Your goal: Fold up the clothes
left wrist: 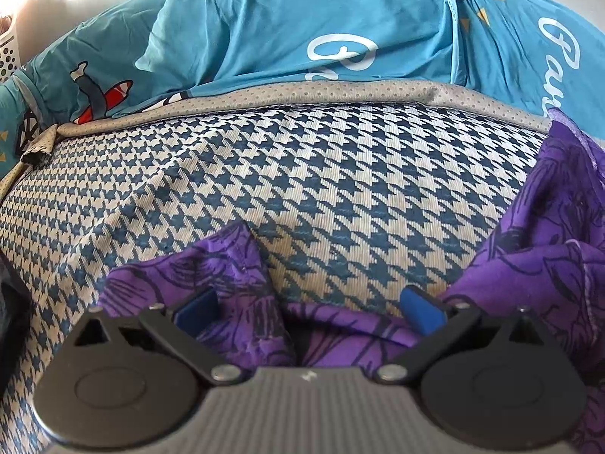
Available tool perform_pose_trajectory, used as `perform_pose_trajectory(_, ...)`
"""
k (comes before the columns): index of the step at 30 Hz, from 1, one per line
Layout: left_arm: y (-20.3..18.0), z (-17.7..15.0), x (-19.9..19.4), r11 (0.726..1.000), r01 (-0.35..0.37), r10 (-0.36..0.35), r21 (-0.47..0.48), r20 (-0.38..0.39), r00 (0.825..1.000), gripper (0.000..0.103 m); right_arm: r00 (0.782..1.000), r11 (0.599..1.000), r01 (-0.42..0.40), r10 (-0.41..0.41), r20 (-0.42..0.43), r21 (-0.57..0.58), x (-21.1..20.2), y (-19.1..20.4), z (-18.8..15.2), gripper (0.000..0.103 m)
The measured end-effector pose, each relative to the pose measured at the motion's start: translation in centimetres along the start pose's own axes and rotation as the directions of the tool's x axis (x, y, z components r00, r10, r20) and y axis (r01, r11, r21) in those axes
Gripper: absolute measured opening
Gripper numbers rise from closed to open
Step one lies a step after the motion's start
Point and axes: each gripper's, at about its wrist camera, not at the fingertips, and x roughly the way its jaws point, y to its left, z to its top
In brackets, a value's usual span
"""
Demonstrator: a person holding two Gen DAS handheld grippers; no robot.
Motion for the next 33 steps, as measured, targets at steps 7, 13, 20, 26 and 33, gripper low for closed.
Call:
perform_pose_trajectory(7,0.2,0.1,-0.2,1.0,0.011,-0.011,0.009,-0.002,1.0,0.103,0.998,0.998,0.014,-0.01,-0.056,0.068,1.6,-0.9,-0.2,0.034)
perform_pose_trajectory(13,0.2,0.2,-0.1,1.0,0.012,-0.012,0.008,-0.004,1.0,0.103,0.998,0.998,0.024,-0.021,-0.052,0.064,1.6,-1.0,-0.5,0.032)
perform_pose_trajectory(20,0.2,0.0,-0.3,1.0,0.009,-0.009,0.006,0.001,1.0,0.103,1.0,1.0,0.005,-0.005,-0.006,0.007,1.2,-0.4,-0.6,0.009)
perform_pose_trajectory(26,0.3,-0.1,-0.4,1.0,0.007,-0.007,0.001,0.002,1.0,0.103,0.999,0.999,-0.018,0.019,0.034,-0.04,0.7,0.1,-0.5,0.008)
perform_pose_trajectory(33,0.6,0.2,-1.4,1.0,-0.001,0.001,-0.001,0.025,1.0,0.103,0.995,0.996,-0.094,0.093,0.034,0.004,1.3,0.0,0.5,0.008)
